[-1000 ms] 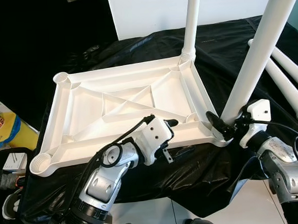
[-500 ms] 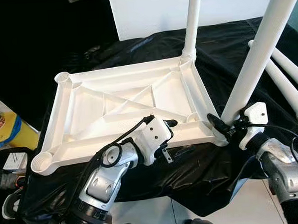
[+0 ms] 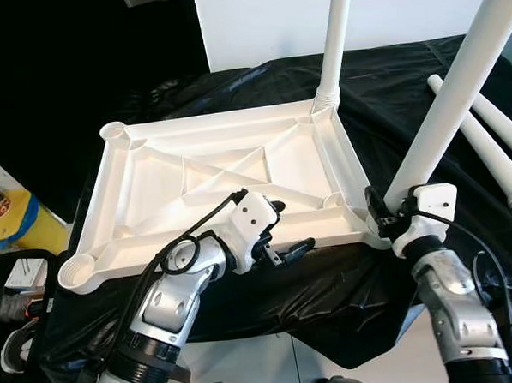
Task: Building children table
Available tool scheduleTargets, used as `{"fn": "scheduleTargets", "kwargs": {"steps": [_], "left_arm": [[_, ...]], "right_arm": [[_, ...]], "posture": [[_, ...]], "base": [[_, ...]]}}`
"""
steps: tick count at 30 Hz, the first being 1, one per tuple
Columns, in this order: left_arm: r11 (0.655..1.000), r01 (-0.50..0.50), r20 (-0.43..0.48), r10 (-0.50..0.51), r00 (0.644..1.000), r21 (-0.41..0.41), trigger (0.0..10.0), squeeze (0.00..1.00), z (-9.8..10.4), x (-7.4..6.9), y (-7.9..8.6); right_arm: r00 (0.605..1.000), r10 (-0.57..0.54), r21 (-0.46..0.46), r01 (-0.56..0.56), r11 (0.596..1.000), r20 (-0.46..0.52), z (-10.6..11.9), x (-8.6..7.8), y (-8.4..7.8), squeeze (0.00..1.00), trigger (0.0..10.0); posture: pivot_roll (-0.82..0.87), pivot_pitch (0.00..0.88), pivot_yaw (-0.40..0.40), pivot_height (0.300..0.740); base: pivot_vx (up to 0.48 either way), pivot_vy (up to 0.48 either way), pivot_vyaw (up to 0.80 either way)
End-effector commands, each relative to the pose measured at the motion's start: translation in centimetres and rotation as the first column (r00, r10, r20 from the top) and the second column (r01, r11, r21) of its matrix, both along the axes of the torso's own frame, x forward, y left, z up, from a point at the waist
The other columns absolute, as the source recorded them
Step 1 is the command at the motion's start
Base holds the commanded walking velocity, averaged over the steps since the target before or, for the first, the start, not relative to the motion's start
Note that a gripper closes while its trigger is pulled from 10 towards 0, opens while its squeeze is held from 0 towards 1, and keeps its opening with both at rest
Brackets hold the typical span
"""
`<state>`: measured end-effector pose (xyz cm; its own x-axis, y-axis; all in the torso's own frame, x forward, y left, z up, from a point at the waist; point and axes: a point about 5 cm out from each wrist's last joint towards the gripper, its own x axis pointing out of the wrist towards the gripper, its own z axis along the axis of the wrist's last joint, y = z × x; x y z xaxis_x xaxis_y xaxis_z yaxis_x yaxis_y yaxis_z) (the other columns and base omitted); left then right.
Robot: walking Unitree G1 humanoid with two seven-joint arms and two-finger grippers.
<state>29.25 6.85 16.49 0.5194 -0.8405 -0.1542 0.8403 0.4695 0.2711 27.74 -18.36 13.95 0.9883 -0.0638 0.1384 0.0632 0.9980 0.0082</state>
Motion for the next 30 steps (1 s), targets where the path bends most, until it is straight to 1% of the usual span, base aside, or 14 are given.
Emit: {"fn": "scheduleTargets", "kwargs": {"steps": [1, 3, 5, 8, 11, 12, 14, 15, 23, 24, 25, 26, 27, 30], "left_arm": [[0.991, -0.131, 0.007, 0.130, 0.991, 0.025, 10.0, 0.00, -0.5, 0.9, 0.9], [0.984, -0.169, 0.002, 0.169, 0.986, 0.058, 10.0, 0.00, -0.7, 1.7, 1.1], [0.984, -0.169, 0.002, 0.169, 0.986, 0.058, 10.0, 0.00, -0.7, 1.7, 1.1], [0.965, -0.226, -0.030, 0.232, 0.972, 0.134, 10.0, 0.00, -1.6, 2.8, 1.5], [0.953, -0.255, -0.036, 0.265, 0.964, 0.164, 10.0, 0.00, -1.8, 3.5, 1.7], [0.950, -0.263, -0.037, 0.273, 0.961, 0.170, 10.0, 0.00, -1.8, 3.7, 1.8], [0.948, -0.266, -0.037, 0.276, 0.960, 0.174, 10.0, 0.00, -1.9, 3.8, 1.8], [0.943, -0.284, -0.039, 0.295, 0.955, 0.171, 10.0, 0.00, -1.8, 4.1, 1.9], [0.914, -0.364, -0.041, 0.377, 0.925, 0.181, 10.0, 0.00, -1.5, 5.5, 2.4], [0.909, -0.373, -0.043, 0.386, 0.921, 0.185, 10.0, 0.00, -1.4, 5.7, 2.6], [0.904, -0.381, -0.047, 0.397, 0.917, 0.195, 10.0, 0.00, -1.5, 5.9, 2.7], [0.904, -0.381, -0.047, 0.397, 0.917, 0.195, 10.0, 0.00, -1.5, 5.9, 2.7], [0.896, -0.393, -0.052, 0.411, 0.910, 0.207, 10.0, 0.00, -1.6, 6.1, 3.0], [0.892, -0.398, -0.088, 0.424, 0.901, 0.214, 10.0, 0.00, -1.7, 6.3, 3.6]], "right_arm": [[0.981, -0.109, 0.027, 0.114, 0.993, -0.160, -3.2, -0.8, -0.9, 0.00, 10.0], [0.973, -0.164, 0.051, 0.174, 0.983, -0.162, -3.4, -1.2, -0.2, 0.00, 10.0], [0.973, -0.164, 0.051, 0.174, 0.983, -0.162, -3.4, -1.2, -0.2, 0.00, 10.0], [0.972, -0.186, 0.090, 0.200, 0.976, -0.144, -3.2, -1.4, 0.6, 0.00, 10.0], [0.975, -0.185, 0.095, 0.197, 0.976, -0.123, -2.9, -1.5, 1.0, 0.00, 10.0], [0.974, -0.193, 0.094, 0.204, 0.974, -0.116, -2.8, -1.6, 1.1, 0.11, 10.0], [0.973, -0.200, 0.094, 0.211, 0.973, -0.113, -2.7, -1.7, 1.1, 0.11, 10.0], [0.975, -0.197, 0.096, 0.206, 0.974, -0.100, -2.5, -1.8, 1.0, 1.00, 10.0], [0.981, -0.183, 0.095, 0.187, 0.978, -0.058, -1.7, -2.6, 0.8, 1.00, 10.0], [0.984, -0.174, 0.090, 0.176, 0.980, -0.027, -1.3, -2.8, 0.7, 1.00, 10.0], [0.986, -0.167, 0.080, 0.167, 0.983, -0.005, -1.0, -3.0, 0.6, 0.67, 10.0], [0.986, -0.167, 0.080, 0.167, 0.983, -0.005, -1.0, -3.0, 0.6, 0.67, 10.0], [0.987, -0.162, 0.069, 0.160, 0.985, 0.019, -0.6, -3.3, 0.4, 0.00, 10.0], [0.986, -0.161, 0.034, 0.159, 0.987, 0.043, -0.1, -3.8, 0.1, 0.00, 10.0]], "posture": [[-0.19, 0.108, 0.070, 0.740], [-0.19, 0.110, 0.080, 0.740], [-0.19, 0.110, 0.080, 0.740], [-0.19, 0.114, 0.093, 0.740], [-0.20, 0.121, 0.094, 0.740], [-0.20, 0.121, 0.095, 0.740], [-0.20, 0.121, 0.095, 0.740], [-0.20, 0.126, 0.098, 0.740], [-0.21, 0.138, 0.096, 0.740], [-0.22, 0.147, 0.096, 0.740], [-0.22, 0.153, 0.096, 0.740], [-0.22, 0.153, 0.096, 0.740], [-0.22, 0.156, 0.095, 0.740], [-0.22, 0.169, 0.096, 0.740]], "base": [[0.000, 0.000, 0.00], [0.000, 0.000, 0.00], [0.000, 0.000, 0.00], [0.000, 0.000, 0.00], [0.000, 0.000, 0.00], [0.000, 0.000, 0.00], [0.000, 0.000, 0.00], [0.000, 0.000, 0.00], [0.000, 0.000, 0.00], [0.000, 0.000, 0.00], [0.000, 0.000, 0.00], [0.000, 0.000, 0.00], [0.000, 0.000, 0.00], [0.000, 0.000, 0.00]]}}
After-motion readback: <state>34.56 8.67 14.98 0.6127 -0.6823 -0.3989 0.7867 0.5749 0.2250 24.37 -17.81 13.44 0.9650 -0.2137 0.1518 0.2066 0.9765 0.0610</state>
